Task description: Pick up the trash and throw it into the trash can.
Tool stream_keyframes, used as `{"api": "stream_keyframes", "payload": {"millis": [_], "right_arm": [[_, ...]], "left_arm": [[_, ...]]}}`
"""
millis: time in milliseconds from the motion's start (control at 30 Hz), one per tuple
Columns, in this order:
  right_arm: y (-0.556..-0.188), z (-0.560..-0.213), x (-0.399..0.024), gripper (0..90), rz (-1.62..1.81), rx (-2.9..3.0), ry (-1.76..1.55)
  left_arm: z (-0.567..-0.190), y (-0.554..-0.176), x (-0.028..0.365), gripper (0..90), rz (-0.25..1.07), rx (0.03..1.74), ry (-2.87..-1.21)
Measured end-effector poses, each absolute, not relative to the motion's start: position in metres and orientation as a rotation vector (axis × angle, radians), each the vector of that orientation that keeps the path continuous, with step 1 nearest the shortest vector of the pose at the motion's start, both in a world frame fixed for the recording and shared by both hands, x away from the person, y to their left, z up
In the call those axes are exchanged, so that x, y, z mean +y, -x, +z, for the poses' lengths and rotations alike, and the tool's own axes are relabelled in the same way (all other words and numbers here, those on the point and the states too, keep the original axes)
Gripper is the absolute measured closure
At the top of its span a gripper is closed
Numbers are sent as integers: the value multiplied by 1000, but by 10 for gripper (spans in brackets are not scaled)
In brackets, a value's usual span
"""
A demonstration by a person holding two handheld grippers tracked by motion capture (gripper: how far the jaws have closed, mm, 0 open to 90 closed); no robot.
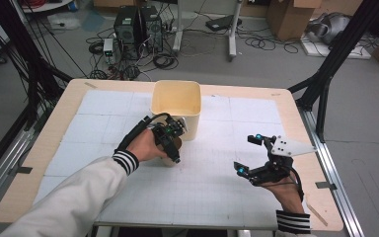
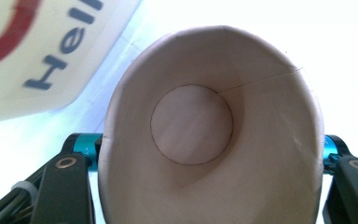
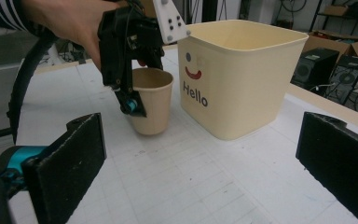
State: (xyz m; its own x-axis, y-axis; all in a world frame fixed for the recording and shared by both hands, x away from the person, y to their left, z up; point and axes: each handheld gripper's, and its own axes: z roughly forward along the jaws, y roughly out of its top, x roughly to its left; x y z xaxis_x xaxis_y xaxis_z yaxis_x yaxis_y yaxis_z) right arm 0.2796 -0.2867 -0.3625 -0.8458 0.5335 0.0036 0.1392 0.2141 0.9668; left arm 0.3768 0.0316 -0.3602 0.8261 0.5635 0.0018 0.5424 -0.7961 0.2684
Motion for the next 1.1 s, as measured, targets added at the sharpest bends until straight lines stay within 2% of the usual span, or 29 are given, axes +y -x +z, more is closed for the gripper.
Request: {"api": "stream_keyframes", "payload": {"millis": [567,1100], "right_arm": [[-279,-362,-287,4,1669,2160,-630],[-279,-361,-287,3,1670,2155,-631]], "left_arm": [[-317,-373,31,331,156,767,-2767],[-290,-373,36,332,124,658,-2793]]}}
